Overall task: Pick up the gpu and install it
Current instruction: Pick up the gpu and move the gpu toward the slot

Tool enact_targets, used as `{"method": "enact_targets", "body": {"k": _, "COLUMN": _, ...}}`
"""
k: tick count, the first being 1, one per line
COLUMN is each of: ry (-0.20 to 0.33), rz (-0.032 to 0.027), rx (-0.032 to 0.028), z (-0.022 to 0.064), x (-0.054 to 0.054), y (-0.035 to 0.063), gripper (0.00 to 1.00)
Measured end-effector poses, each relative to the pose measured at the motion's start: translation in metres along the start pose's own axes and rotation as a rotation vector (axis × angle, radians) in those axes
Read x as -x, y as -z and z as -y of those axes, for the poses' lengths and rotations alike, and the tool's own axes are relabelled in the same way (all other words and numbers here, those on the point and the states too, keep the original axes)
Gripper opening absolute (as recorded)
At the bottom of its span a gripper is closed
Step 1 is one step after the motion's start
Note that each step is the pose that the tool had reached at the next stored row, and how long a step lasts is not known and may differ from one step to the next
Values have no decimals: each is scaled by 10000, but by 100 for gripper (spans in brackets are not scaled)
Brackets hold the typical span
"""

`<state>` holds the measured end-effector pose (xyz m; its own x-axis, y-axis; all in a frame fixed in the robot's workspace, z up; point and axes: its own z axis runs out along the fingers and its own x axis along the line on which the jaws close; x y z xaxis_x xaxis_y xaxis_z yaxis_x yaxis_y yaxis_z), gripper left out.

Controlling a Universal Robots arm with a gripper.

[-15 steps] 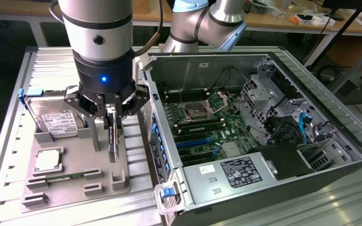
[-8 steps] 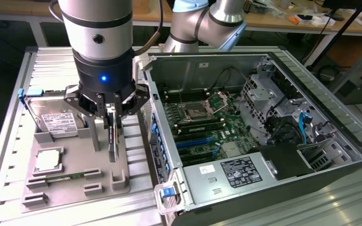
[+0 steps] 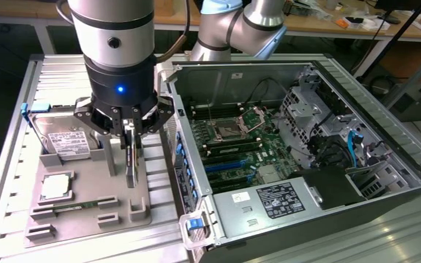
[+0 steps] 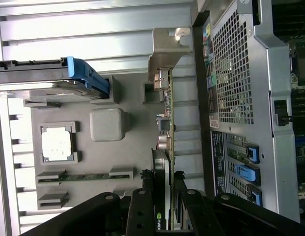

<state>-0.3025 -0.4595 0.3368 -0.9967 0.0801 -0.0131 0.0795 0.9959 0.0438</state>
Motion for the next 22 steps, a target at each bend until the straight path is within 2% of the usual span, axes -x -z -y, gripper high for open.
{"method": "enact_targets", "body": {"k": 22, "ry": 0, "rz": 2, "rx": 1, "z": -8, "x": 2, "y": 189, "gripper": 27}}
